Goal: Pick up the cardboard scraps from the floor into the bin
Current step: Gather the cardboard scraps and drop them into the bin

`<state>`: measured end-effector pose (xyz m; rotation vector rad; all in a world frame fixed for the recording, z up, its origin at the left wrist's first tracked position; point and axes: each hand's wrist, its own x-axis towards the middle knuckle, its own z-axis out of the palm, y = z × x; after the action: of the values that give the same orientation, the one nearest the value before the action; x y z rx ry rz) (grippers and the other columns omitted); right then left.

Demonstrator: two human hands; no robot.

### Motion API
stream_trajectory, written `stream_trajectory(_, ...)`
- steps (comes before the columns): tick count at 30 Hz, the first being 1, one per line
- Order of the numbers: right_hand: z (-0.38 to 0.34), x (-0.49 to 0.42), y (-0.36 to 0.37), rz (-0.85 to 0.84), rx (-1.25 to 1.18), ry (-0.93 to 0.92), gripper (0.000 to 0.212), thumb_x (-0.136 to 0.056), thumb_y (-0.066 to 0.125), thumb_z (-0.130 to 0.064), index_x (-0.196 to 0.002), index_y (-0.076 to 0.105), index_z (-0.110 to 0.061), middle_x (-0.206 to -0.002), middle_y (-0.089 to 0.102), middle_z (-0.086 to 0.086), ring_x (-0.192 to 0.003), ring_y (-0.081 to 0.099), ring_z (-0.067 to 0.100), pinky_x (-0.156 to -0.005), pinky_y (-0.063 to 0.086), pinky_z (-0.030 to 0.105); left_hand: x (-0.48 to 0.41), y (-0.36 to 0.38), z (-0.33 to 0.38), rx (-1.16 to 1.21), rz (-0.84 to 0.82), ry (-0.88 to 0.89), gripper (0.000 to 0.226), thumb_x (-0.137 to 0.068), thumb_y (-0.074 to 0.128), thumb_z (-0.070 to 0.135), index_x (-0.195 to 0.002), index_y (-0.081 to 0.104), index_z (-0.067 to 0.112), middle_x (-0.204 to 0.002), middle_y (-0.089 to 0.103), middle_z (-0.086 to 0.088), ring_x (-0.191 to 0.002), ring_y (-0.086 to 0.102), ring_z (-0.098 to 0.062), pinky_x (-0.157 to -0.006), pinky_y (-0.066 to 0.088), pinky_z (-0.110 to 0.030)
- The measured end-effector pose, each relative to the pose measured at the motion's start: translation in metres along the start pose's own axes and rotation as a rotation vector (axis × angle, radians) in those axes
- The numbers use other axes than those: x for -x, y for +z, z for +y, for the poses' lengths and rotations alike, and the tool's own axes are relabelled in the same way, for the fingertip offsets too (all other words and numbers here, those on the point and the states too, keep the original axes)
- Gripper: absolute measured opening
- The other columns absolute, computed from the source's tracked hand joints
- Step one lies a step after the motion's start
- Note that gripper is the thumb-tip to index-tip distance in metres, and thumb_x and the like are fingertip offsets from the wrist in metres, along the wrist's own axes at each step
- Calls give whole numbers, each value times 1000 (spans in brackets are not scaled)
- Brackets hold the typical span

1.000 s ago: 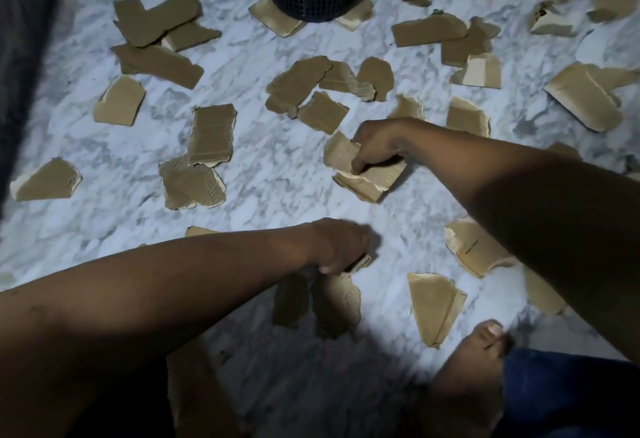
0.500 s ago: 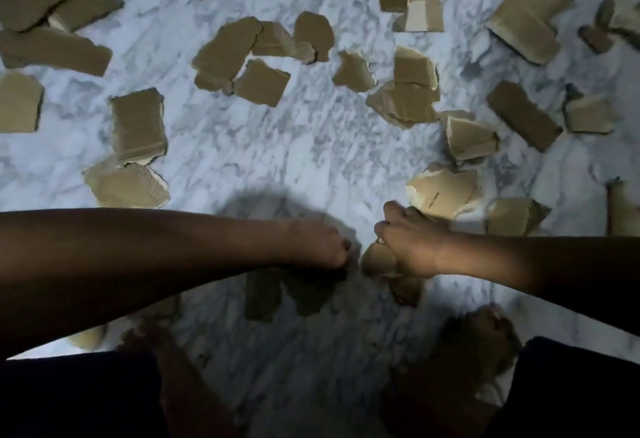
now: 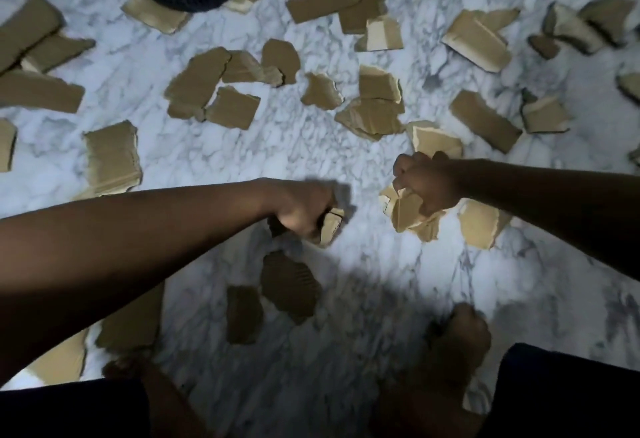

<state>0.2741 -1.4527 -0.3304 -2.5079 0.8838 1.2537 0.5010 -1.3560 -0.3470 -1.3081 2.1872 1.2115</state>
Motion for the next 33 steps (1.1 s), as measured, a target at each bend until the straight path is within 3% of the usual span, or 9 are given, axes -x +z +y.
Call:
stream_trajectory(6, -2, -12, -9, 30, -67, -15, 55, -70, 76, -25, -113, 40, -25, -90, 52, -5, -93, 60, 25, -81, 46, 39, 8, -39, -5, 92, 85, -89, 21, -78, 79, 20, -97, 73, 14, -92, 72, -2, -87, 67, -19, -78, 52, -33)
stream_trajectory(11, -17, -38, -73, -123, -23, -18, 49, -70, 80, -37, -106, 48, -23, -98, 54, -5, -97, 59, 25, -86, 52, 39, 40, -77, -20, 229, 284, -235, 6, -82, 67, 7, -86, 67, 3, -65, 61, -5, -46, 54, -16, -39, 39, -14)
stream_trajectory(13, -29, -47, -107, -79, -81, -1, 42, -74, 78, -38, -97, 46, -24, -90, 53, -7, -91, 59, 24, -83, 53, 37, 58, -93, -32, 336, 397, -290, 5, -82, 63, 3, -80, 66, 0, -64, 61, -11, -41, 51, -19, -38, 39, -19)
stream_trajectory(18, -67, -89, -171, 134, -335, -24, 40, -70, 79, -36, -96, 52, -22, -111, 65, 8, -89, 66, 30, -81, 59, 49, 96, -90, -73, 703, 733, -292, 23, -71, 65, 8, -53, 51, 12, -51, 51, -6, -48, 48, -17, -43, 38, -23)
stream_trajectory(21, -100, -110, -193, 216, -367, -54, 53, -76, 77, -37, -121, 57, -15, -120, 63, 8, -101, 63, 29, -92, 54, 42, 116, -64, -105, 805, 835, -602, 23, -80, 71, 9, -65, 55, 15, -40, 55, 10, -39, 55, -8, -38, 43, -15)
stream_trajectory(24, -129, -135, -209, 245, -354, -63, 64, -83, 72, -41, -135, 50, -10, -133, 56, 11, -110, 59, 31, -95, 51, 38, 140, -34, -129, 858, 639, -747, 7, -86, 63, 5, -81, 66, 1, -68, 61, -14, -58, 59, -29, -52, 46, -27)
stream_trajectory(28, -158, -170, -219, 253, -209, -73, 82, -86, 68, -48, -149, 35, -8, -157, 26, 16, -130, 45, 38, -104, 44, 42, 167, 11, -138, 696, 209, -868, 14, -90, 68, 11, -96, 66, -2, -76, 59, -8, -65, 53, -23, -49, 41, -26)
stream_trajectory(30, -167, -189, -225, 236, -161, -50, 84, -82, 71, -51, -145, 38, -7, -158, 24, 18, -128, 46, 41, -103, 44, 47, 170, 38, -138, 591, 76, -909, 30, -94, 63, 11, -116, 63, -9, -92, 64, -15, -89, 55, -26, -67, 52, -28)
stream_trajectory(33, -174, -211, -235, 213, -81, -16, 98, -69, 80, -57, -142, 40, -6, -159, 18, 19, -135, 36, 45, -103, 42, 51, 166, 80, -127, 270, 31, -1011, 34, -95, 57, 26, -120, 63, 4, -126, 58, -16, -117, 50, -33, -101, 40, -44)
